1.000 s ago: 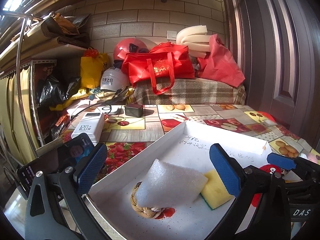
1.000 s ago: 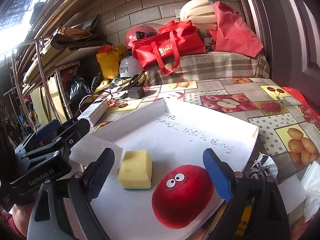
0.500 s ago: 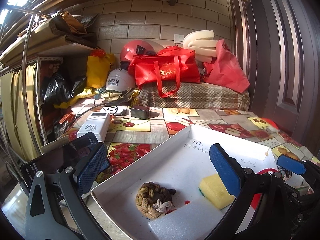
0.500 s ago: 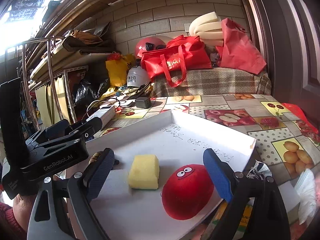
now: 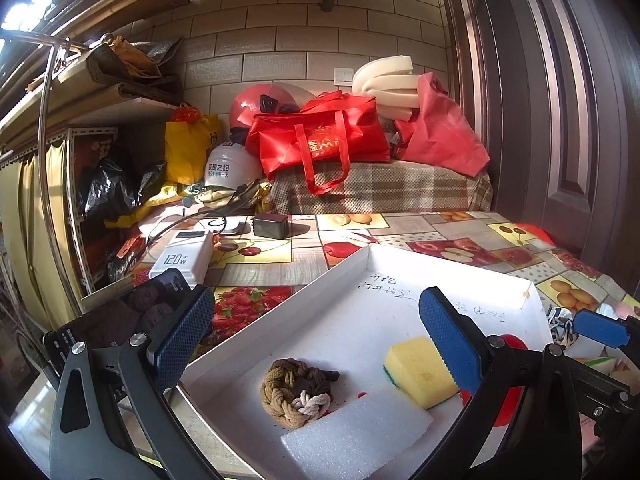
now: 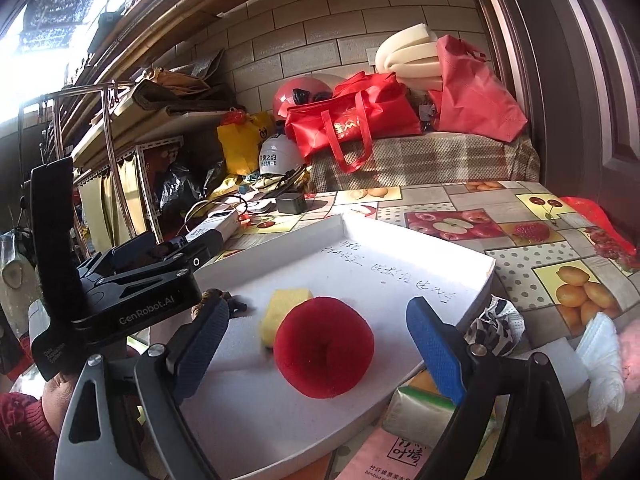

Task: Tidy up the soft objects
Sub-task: 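Withdraw both tools from the tray back toward the remaining soft items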

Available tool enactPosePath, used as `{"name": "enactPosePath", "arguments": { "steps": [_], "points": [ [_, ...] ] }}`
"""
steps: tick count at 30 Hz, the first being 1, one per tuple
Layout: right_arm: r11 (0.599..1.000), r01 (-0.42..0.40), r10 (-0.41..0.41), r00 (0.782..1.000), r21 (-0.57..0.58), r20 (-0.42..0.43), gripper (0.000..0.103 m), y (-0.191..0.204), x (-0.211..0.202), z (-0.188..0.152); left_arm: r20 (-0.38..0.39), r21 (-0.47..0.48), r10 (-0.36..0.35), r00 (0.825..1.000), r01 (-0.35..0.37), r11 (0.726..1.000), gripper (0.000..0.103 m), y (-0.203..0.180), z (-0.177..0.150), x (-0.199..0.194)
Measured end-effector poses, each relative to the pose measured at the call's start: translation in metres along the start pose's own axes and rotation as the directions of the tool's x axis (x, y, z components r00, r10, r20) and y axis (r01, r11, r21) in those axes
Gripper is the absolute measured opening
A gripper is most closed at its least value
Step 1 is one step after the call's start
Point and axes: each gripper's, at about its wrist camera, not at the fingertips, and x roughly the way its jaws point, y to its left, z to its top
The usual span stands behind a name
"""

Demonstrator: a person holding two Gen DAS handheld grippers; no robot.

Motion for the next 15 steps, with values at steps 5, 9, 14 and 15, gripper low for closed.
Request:
{"name": "enactPosePath", "arguments": {
  "steps": [5,9,14,15],
  "points": [
    [0.999,-0.007,0.008,1.000,-0.041,0.026,0.091,0.005,-0.013,-0.003,-0.006,0.008,-0.011,1.000,0.011,1.000,0.103,-0.006,-0.002,-0.005],
    [0.998,-0.024,0.027,0.999,-0.055,0.044,0.091,0.003,-0.021,-0.004,-0.008,0.019,-0.036,0.999,0.036,0.999,0.103,-0.016,-0.004,-0.012],
    [1.000,-0.009,0.010,0.998,-0.023,0.059,0.091,-0.013,-0.037,-0.006,-0.011,0.038,-0.073,0.997,0.073,0.997,0.103,-0.029,-0.007,-0.022],
    [1.000,0.003,-0.002,0.998,-0.012,0.062,0.091,-0.019,-0.040,-0.006,-0.011,0.042,-0.080,0.997,0.081,0.996,0.103,-0.032,-0.007,-0.024]
  ]
}}
